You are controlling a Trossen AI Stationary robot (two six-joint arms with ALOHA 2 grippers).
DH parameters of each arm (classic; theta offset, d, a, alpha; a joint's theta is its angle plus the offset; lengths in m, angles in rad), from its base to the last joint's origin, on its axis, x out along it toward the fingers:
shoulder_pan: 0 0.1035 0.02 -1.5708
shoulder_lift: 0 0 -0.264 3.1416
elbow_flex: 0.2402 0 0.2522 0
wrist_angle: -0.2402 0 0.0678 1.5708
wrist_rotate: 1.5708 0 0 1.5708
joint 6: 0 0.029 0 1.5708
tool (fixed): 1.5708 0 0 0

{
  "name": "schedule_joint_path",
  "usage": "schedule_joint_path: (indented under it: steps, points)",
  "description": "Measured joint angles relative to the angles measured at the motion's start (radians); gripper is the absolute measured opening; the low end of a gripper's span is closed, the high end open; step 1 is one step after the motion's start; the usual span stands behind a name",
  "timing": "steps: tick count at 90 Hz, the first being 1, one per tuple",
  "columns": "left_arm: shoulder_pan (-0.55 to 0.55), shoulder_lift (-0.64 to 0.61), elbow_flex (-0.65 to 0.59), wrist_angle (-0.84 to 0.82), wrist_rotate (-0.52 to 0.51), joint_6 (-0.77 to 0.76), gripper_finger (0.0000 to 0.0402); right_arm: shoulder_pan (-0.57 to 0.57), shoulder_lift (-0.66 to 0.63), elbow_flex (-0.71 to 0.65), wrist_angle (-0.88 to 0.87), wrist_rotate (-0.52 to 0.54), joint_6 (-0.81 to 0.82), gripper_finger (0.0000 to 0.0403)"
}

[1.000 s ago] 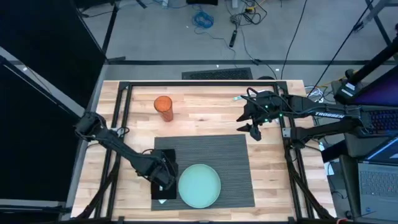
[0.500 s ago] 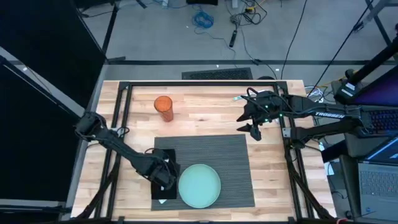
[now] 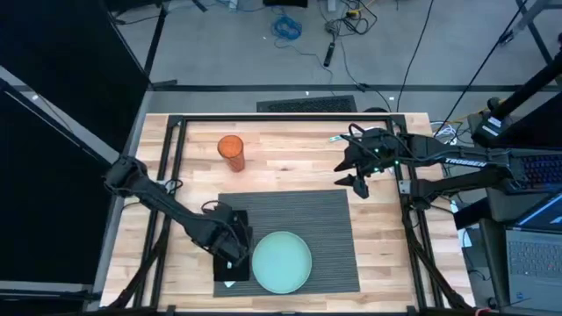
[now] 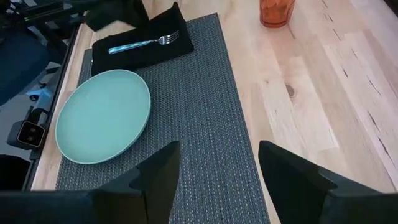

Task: Set table place
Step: Put the white knife on the gray table mat

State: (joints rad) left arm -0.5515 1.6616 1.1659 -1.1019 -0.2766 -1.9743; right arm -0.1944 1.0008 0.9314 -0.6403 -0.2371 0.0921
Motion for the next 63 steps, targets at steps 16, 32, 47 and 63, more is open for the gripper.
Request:
schedule_joint_path:
  steps: [16,32,47,63]
  points:
    - [0.000,-0.043,0.044,-0.016,-0.192,0.116,0.0105,0.000,0.000,0.000,0.018,0.000,0.000,0.0203]
    - [0.001,-0.090,0.094,0.043,-0.510,0.372,0.0105,0.000,0.000,0.000,0.071,0.001,-0.003,0.0203]
    - [0.007,-0.133,0.115,0.044,-0.810,0.641,0.0105,0.000,0.000,0.000,0.166,0.010,-0.002,0.0203]
    - [0.068,-0.219,0.115,-0.055,-0.943,0.887,0.0105,0.000,0.026,0.000,0.351,0.010,0.109,0.0203]
